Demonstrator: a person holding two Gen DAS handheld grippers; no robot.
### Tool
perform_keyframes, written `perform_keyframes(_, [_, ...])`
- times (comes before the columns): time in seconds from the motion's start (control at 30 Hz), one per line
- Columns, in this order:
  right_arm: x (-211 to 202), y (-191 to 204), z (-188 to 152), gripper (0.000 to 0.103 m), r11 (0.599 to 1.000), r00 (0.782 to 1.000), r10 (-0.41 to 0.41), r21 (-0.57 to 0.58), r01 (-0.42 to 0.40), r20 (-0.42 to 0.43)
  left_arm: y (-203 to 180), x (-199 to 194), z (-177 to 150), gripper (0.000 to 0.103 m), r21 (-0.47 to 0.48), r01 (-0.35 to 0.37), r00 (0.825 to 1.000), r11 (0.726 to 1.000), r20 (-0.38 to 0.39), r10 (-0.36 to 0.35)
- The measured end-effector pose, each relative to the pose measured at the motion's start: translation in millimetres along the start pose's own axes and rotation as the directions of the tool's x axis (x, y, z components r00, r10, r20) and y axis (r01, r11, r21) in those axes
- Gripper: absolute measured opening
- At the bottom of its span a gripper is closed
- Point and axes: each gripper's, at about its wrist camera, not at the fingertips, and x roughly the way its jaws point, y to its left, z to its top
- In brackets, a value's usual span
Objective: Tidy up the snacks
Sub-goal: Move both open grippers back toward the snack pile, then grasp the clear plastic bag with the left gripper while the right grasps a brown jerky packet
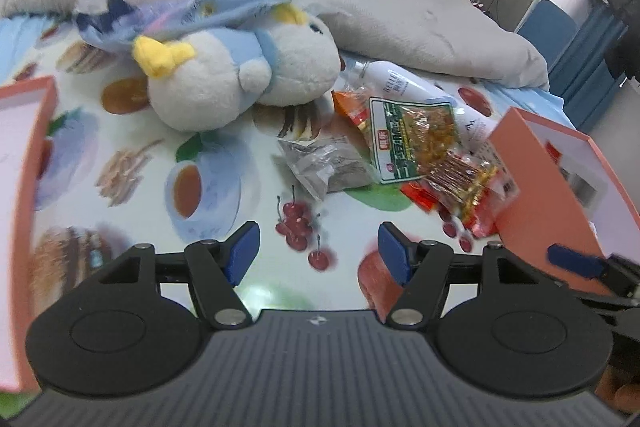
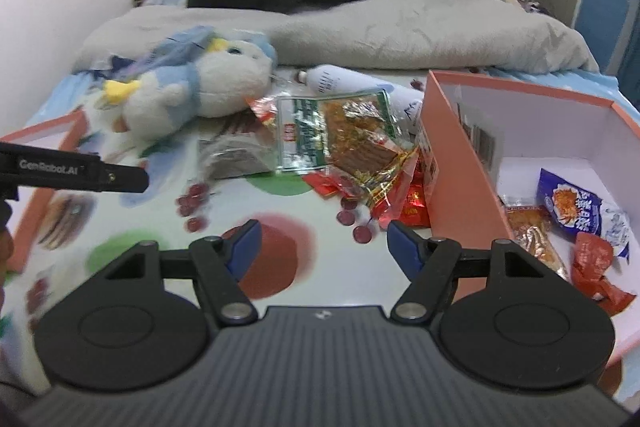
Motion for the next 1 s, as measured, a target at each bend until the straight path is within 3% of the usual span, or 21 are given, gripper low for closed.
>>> perform_keyframes(0.13, [29, 0, 0, 0.056, 0.999, 1.0, -0.021, 0.035, 0.022, -0.021, 5, 33, 9, 0.07, 0.001, 0.04, 0.999, 0.999, -0.012, -0.04])
perform_keyframes(0.3, [56, 1, 1, 0.054, 0.994, 0.996, -0.089, 0.055, 0.089, -0.008, 8, 63, 19, 0.07, 0.007, 0.076, 0.997, 0.997, -0.007, -0.076])
perform_keyframes(0.37, [65, 3, 4, 0.053, 0.992, 0.992, -0.127, 0.02, 0.127, 0.003, 11, 71, 22, 0.07, -0.002, 0.086, 0.996, 0.996, -0.001, -0.086])
perform_keyframes(0.47, [81, 8, 8, 0.044, 0.971, 0.973, -0.229, -0.07, 0.229, 0.008, 12, 84, 27, 0.07, -0.012, 0.101, 0.995, 0.995, 0.002, -0.101])
perform_keyframes(0.67, [98, 4, 3, 0.043, 0.943, 0.95, -0.311, -0.127, 0.309, 0.005, 6, 103, 27, 0.07, 0.012, 0.113, 0.994, 0.994, 0.008, -0.113])
perform_keyframes(0.9, [86, -4, 0, 0.043, 0.946, 0.947, -0.321, 0.027, 0.322, -0.016, 4, 114, 25, 0.07, 0.016, 0.084, 0.996, 0.996, 0.022, -0.084])
perform_keyframes(1.0, [83, -1, -1, 0.043, 0.939, 0.939, -0.343, 0.037, 0.342, 0.006, 4, 118, 24, 0.069, 0.013, 0.062, 0.998, 0.998, 0.02, -0.062])
